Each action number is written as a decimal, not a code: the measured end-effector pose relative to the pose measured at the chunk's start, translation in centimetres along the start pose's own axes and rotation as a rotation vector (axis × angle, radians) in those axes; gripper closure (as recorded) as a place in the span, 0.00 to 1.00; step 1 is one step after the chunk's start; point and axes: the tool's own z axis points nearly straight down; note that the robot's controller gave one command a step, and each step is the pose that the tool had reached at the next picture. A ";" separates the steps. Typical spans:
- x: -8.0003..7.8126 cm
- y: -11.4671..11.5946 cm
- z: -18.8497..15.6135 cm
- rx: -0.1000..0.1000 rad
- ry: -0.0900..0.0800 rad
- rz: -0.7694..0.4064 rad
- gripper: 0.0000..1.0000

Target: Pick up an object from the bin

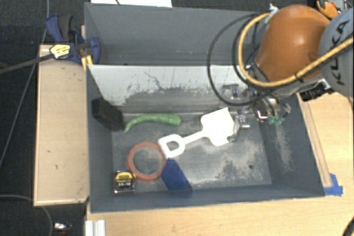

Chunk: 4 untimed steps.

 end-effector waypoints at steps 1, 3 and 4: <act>-0.1 0.0 -0.5 0.000 -0.008 0.000 0.00; -3.0 0.1 9.3 0.000 -0.019 -0.024 0.00; -2.8 -0.2 15.1 -0.002 -0.007 0.046 0.00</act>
Offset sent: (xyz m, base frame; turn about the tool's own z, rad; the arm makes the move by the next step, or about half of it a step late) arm 0.0320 -0.0028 -0.1593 0.0595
